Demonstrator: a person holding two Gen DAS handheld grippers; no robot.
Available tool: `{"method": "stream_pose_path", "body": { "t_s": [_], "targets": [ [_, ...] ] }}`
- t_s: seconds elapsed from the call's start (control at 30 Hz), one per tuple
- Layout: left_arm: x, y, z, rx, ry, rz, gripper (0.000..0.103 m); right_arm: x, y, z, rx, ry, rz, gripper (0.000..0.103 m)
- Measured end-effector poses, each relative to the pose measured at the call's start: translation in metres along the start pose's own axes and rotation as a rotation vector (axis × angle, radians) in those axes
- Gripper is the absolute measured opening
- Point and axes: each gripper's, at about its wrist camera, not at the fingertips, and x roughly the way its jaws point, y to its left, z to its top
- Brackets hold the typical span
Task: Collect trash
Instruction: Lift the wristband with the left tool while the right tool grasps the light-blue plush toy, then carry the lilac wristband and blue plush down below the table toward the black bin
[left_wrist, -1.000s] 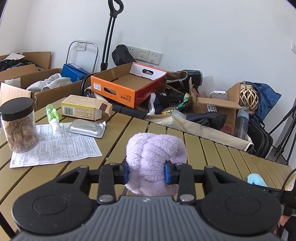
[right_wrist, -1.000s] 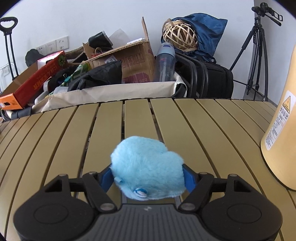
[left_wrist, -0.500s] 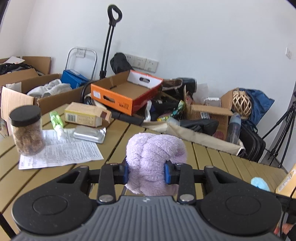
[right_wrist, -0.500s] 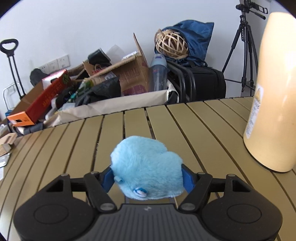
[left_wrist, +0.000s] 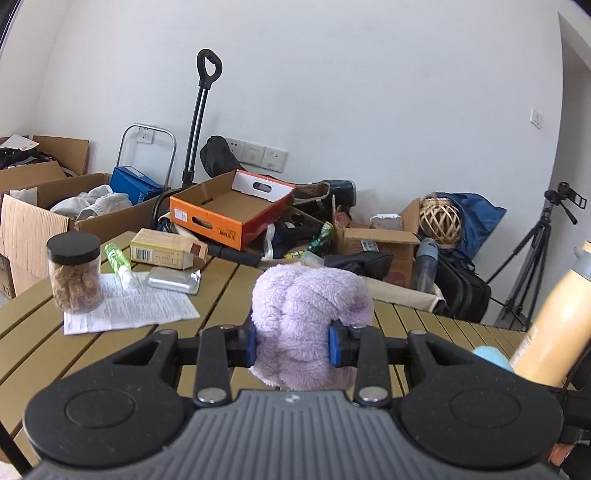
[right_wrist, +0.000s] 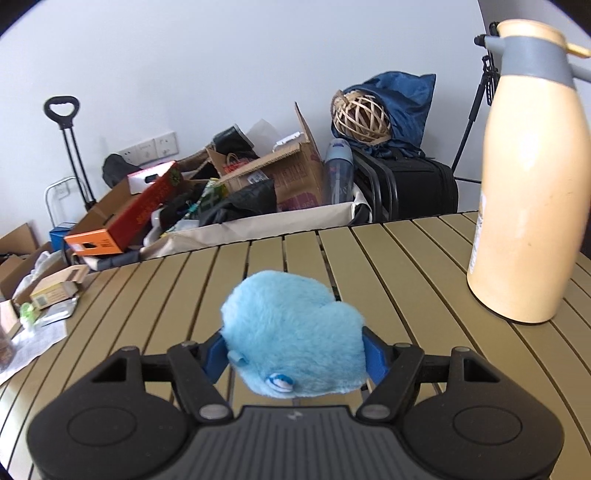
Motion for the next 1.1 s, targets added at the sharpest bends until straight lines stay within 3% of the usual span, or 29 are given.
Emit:
{"method": "stream_pose_path", "body": {
  "t_s": [0.33, 1.1],
  "targets": [
    [-0.050, -0.002, -0.028, 0.011, 0.050, -0.002, 0.035, -0.064, 0.002, -0.026, 0.002, -0.023, 0.044, 0.070],
    [-0.158, -0.035, -0.063, 0.086, 0.069, -0.029, 0.035, -0.187, -0.009, -0.097, -0.056, -0.060, 0.150, 0.070]
  ]
}}
